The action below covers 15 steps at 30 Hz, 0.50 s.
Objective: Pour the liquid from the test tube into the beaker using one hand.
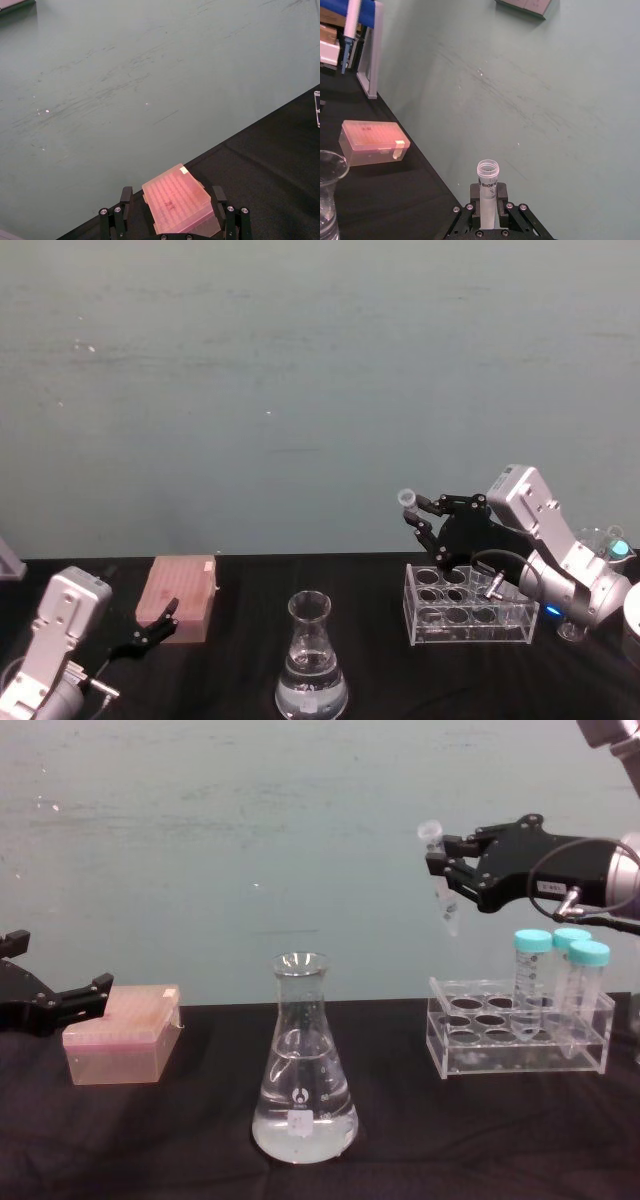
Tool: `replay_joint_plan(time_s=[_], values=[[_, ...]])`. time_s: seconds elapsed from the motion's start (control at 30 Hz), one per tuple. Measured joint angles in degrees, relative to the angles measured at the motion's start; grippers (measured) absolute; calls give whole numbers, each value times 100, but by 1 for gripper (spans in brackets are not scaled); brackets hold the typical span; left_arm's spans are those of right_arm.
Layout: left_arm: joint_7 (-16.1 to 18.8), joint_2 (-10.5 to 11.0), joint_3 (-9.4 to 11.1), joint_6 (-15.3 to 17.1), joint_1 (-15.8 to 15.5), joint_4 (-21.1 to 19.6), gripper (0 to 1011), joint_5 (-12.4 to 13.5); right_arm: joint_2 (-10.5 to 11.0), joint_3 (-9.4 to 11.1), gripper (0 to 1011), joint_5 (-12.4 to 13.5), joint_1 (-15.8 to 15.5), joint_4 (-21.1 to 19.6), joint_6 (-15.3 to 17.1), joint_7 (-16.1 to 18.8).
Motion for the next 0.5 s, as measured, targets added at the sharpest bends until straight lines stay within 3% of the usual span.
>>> replay_joint_plan(time_s=[0.5], values=[[0, 0, 0, 0, 0, 0, 1000, 0, -20, -241, 190, -267, 34, -273, -122, 81]])
